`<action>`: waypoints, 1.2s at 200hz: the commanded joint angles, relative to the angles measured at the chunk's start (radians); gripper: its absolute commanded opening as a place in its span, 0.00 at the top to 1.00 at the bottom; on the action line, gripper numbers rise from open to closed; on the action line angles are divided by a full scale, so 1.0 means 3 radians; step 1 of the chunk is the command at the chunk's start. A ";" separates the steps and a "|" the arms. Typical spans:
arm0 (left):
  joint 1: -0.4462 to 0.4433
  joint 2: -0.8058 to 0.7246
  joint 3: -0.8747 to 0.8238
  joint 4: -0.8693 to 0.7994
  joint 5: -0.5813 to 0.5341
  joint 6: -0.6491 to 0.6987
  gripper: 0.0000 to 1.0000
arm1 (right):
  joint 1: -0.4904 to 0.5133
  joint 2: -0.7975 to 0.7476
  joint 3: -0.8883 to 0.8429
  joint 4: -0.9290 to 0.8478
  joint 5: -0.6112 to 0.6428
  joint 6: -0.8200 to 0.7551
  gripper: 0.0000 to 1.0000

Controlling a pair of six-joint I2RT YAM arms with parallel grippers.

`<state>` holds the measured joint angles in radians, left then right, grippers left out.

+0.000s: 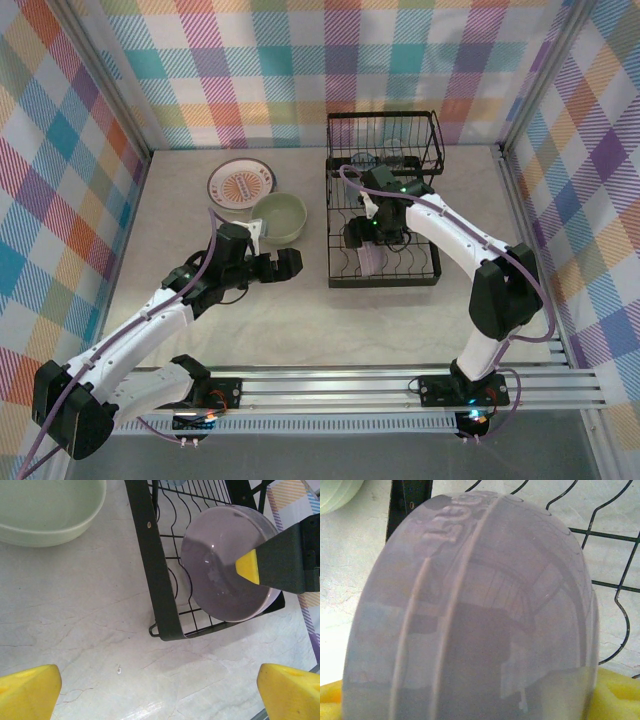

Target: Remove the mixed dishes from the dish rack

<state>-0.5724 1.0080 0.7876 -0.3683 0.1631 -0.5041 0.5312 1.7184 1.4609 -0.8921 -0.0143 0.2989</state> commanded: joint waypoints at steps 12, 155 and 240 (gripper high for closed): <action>0.0031 0.0030 -0.0010 -0.0071 -0.0053 0.0044 0.00 | -0.0042 -0.0189 0.0208 0.0100 0.0353 0.0040 1.00; 0.0031 0.0077 0.0038 -0.0117 -0.0059 0.0065 0.00 | -0.0047 -0.0371 0.0136 0.0187 0.0707 0.0038 1.00; 0.0031 0.0098 0.0066 -0.0117 0.0017 0.0045 0.00 | -0.0323 -0.0692 -0.0050 0.0334 0.0381 0.0098 1.00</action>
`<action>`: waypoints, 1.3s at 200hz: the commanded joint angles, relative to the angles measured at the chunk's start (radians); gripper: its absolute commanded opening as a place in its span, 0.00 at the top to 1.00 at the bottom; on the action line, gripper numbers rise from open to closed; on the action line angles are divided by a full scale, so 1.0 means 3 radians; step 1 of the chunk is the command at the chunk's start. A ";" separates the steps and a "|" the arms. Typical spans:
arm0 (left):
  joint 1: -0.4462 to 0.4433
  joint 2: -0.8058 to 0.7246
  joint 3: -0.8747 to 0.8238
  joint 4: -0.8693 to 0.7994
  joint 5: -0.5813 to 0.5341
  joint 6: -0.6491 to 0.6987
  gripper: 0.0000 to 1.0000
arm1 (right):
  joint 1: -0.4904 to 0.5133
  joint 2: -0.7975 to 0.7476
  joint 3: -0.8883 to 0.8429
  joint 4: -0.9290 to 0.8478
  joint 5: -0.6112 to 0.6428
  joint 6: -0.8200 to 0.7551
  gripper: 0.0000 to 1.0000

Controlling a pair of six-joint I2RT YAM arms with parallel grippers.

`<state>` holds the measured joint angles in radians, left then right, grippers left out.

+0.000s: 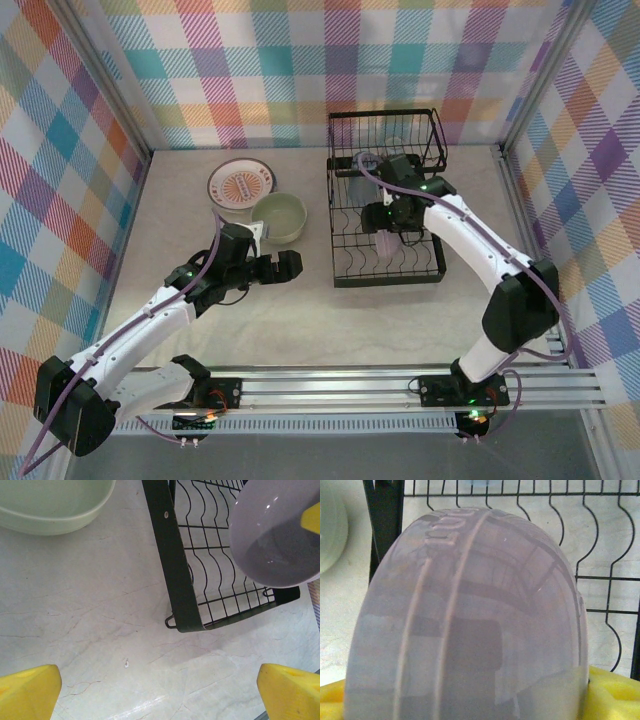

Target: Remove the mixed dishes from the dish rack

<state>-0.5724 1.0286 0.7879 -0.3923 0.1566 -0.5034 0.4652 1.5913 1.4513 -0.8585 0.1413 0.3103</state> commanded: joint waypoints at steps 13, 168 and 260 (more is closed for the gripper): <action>0.0031 0.0047 0.0075 -0.0027 0.0058 0.0038 0.00 | -0.0155 -0.0324 -0.0065 0.0256 -0.0241 0.0064 1.00; 0.0031 0.0373 0.0303 0.0115 0.0500 -0.0014 0.00 | -0.0972 -0.1035 -0.1095 0.1222 -0.1916 0.0438 1.00; 0.0031 0.0769 0.0678 0.0144 0.0878 -0.0035 0.00 | -0.1434 -0.1323 -0.1740 0.2202 -0.2891 0.0905 1.00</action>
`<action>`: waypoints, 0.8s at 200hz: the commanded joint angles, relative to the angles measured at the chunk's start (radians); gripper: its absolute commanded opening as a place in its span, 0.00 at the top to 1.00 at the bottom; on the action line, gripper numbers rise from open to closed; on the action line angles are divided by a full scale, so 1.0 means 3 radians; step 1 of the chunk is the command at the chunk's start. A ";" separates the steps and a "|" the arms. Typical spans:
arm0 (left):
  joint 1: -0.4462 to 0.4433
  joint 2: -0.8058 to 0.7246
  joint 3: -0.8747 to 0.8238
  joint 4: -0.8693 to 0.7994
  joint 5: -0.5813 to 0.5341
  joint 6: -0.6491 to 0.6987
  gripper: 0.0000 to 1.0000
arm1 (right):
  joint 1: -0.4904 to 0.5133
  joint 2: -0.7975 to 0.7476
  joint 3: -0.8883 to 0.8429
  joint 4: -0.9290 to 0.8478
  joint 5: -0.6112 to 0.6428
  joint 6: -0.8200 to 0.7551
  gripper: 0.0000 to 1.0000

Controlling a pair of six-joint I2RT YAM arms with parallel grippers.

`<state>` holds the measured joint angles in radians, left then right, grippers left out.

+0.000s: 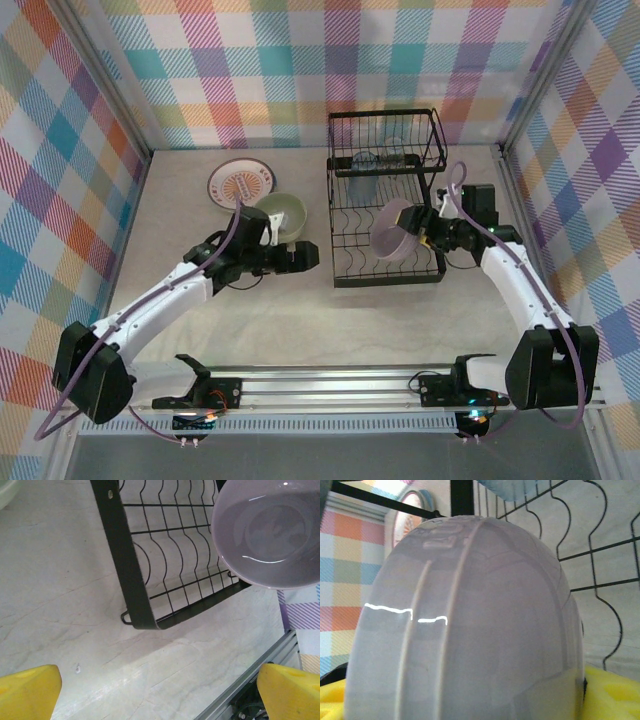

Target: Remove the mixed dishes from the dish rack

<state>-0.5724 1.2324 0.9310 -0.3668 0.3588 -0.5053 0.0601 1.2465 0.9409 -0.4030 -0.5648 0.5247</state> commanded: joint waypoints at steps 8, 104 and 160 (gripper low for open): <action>0.0031 0.0133 0.0251 0.0057 0.0245 -0.0028 0.00 | -0.0106 -0.0194 -0.0094 0.0803 -0.0613 0.0251 1.00; 0.0037 0.0670 0.0963 -0.0150 0.0595 0.0022 0.00 | -0.0350 -0.0321 -0.0839 0.2487 -0.1313 0.1261 1.00; 0.0037 0.1068 0.1429 -0.0315 0.0819 0.0094 0.00 | -0.0395 -0.0227 -0.1067 0.3419 -0.1557 0.1844 1.00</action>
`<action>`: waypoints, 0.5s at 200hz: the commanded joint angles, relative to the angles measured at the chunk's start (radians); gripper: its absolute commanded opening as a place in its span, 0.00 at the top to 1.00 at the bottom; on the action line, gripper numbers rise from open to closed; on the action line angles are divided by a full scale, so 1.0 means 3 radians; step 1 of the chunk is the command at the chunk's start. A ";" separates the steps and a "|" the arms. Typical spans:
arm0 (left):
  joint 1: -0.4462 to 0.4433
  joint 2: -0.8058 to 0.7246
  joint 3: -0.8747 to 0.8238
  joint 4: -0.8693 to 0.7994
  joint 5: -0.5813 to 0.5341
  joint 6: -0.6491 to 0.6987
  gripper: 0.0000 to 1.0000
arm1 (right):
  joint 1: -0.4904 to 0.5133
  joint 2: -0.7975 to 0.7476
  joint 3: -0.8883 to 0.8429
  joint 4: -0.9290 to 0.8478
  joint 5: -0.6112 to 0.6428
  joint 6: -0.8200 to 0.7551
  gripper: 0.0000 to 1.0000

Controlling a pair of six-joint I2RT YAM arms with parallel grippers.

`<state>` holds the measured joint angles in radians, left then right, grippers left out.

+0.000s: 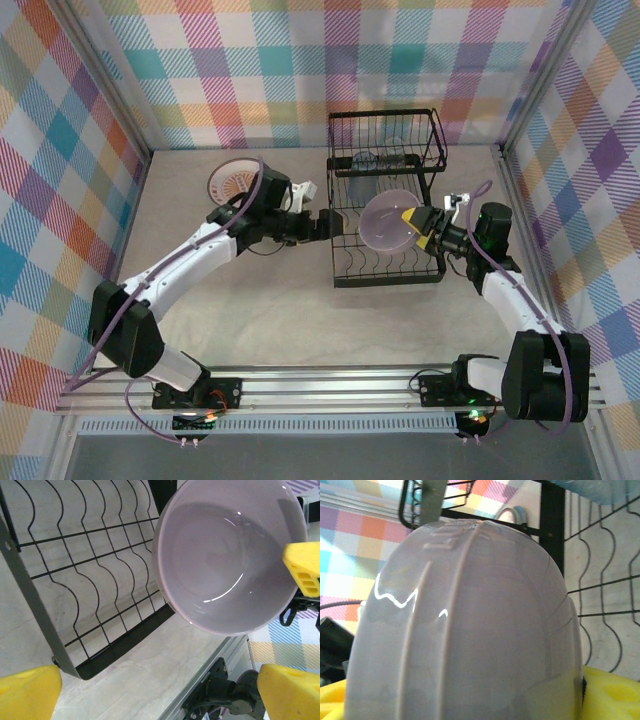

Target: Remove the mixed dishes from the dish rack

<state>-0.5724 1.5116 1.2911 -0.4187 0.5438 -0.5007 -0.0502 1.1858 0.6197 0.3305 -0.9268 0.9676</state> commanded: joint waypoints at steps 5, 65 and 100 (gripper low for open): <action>0.0037 0.0175 0.0278 -0.0160 0.0220 0.0086 0.00 | -0.0028 -0.0003 -0.0011 0.1121 -0.0367 0.0420 1.00; 0.0036 0.0535 0.0757 -0.0393 0.0294 0.0143 0.00 | -0.0037 0.0218 -0.0213 0.2151 -0.0449 0.1028 1.00; -0.0020 0.0777 0.1044 -0.0560 0.0234 0.0177 0.03 | -0.0037 0.0177 -0.0216 0.2122 -0.0474 0.1035 1.00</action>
<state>-0.5728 1.6966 1.5272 -0.5228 0.6037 -0.4755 -0.0532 1.2667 0.5362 0.8024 -1.0290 1.2507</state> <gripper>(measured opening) 0.986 0.762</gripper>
